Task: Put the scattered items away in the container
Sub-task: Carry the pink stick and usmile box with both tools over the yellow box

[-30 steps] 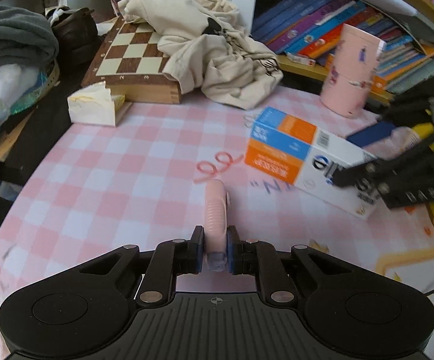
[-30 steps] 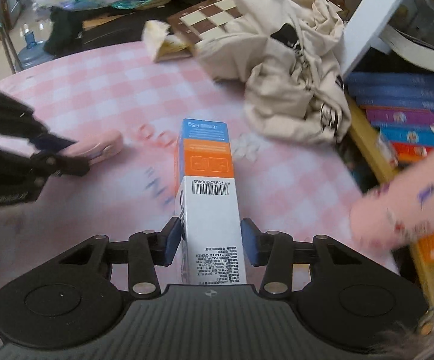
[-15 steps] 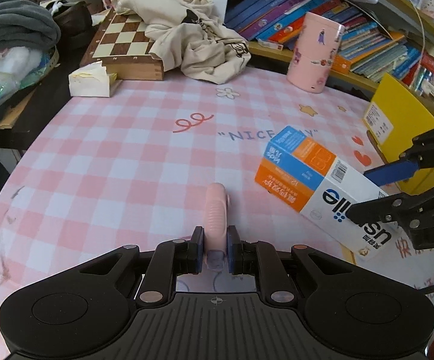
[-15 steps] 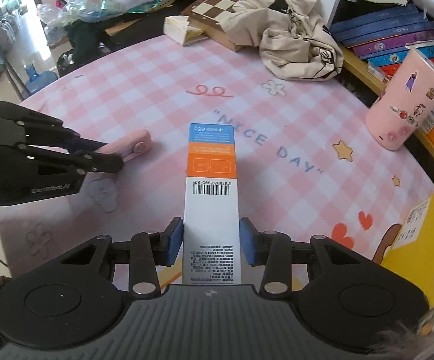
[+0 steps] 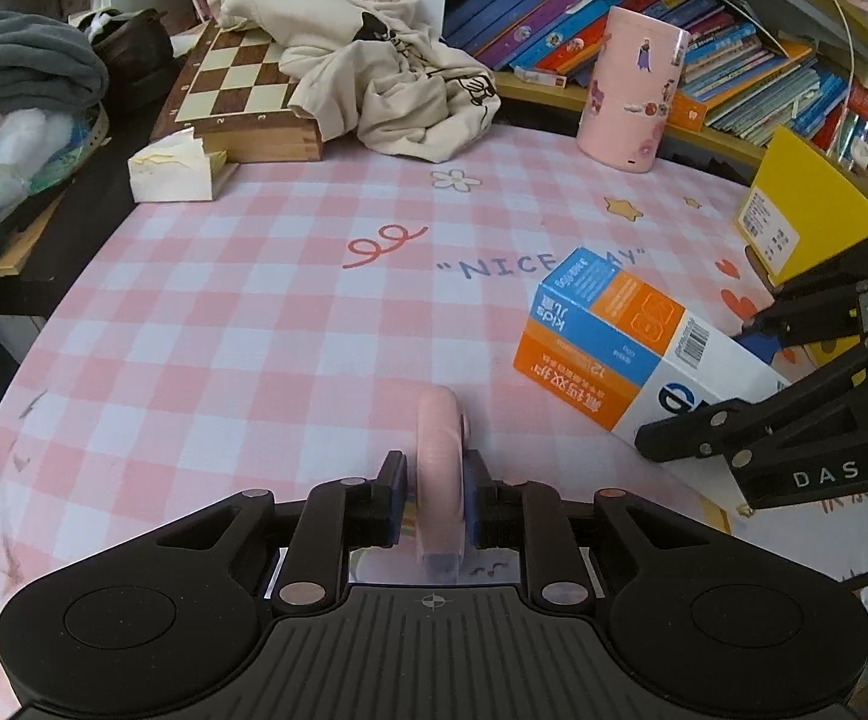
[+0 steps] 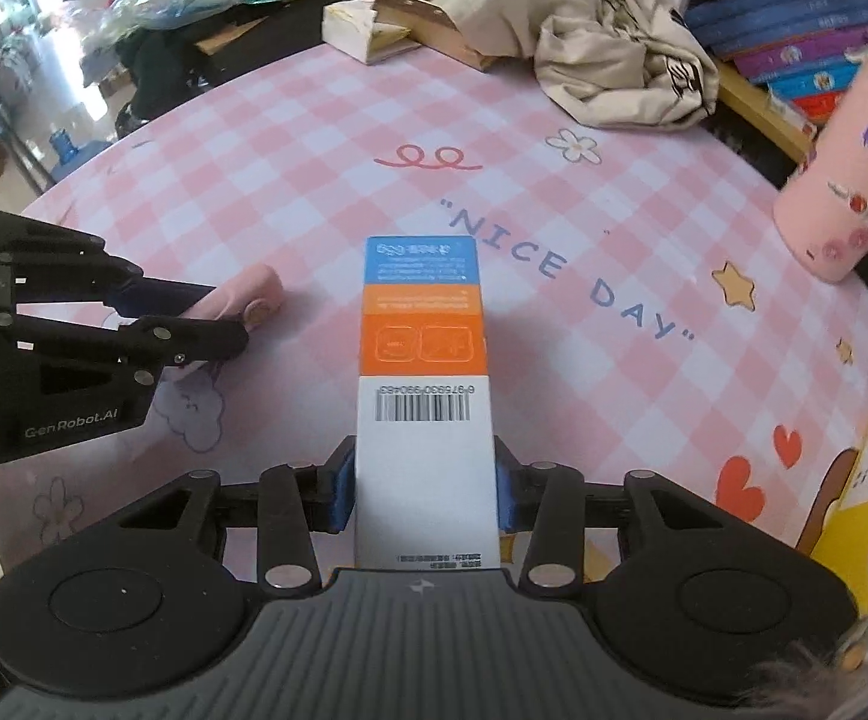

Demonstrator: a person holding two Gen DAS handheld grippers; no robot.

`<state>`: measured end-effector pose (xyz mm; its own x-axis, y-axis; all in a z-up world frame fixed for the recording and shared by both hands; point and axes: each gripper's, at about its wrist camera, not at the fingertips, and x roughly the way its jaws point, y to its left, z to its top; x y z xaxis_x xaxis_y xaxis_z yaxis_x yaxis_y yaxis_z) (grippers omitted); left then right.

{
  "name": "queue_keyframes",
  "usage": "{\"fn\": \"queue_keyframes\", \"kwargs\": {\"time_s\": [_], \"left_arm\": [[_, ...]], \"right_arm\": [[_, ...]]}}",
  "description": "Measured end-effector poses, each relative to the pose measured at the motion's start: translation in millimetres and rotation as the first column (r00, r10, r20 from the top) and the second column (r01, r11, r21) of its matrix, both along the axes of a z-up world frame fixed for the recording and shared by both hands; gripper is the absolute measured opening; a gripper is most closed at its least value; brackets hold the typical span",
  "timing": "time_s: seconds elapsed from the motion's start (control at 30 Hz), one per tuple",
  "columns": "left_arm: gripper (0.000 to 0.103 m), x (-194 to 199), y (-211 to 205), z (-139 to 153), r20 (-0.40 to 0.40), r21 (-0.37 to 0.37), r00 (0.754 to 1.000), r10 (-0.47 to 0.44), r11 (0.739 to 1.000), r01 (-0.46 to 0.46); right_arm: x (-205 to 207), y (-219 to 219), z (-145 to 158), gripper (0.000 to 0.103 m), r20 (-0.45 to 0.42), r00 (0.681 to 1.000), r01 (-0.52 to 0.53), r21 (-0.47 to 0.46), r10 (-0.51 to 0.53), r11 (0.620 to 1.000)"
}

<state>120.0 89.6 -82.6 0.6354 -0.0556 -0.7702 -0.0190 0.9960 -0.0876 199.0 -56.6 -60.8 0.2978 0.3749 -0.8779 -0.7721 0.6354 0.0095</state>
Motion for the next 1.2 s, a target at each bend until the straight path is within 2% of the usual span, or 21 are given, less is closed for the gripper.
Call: {"fn": "queue_keyframes", "kwargs": {"time_s": [0.13,0.23,0.37,0.67,1.0,1.2], "left_arm": [[0.018,1,-2,1,-0.004,0.004,1.0,0.001,1.0,-0.001],[0.014,0,1,1,-0.007,-0.03,1.0,0.01,0.999,-0.01],[0.013,-7,6,5,-0.006,-0.09,0.999,0.034,0.995,-0.034],[0.013,-20,4,33,0.072,-0.133,0.997,0.027,0.991,-0.017],[0.013,-39,5,51,0.111,-0.198,0.993,0.041,0.98,-0.018],[0.013,-47,-3,56,0.129,-0.194,0.992,0.005,0.981,0.02]], "right_arm": [[-1,-4,0,0.038,-0.005,1.0,0.013,0.02,-0.013,1.0],[-4,-9,0,0.037,-0.007,0.999,0.037,0.035,-0.037,0.999],[-13,-15,4,0.037,0.0,0.998,0.061,0.057,-0.061,0.997],[-31,-24,19,0.037,0.02,0.992,0.12,0.101,-0.123,0.988],[-49,-38,38,0.037,0.017,0.98,0.194,0.168,-0.199,0.967],[-60,-48,48,0.037,0.023,0.97,0.235,0.192,-0.244,0.953]]}}
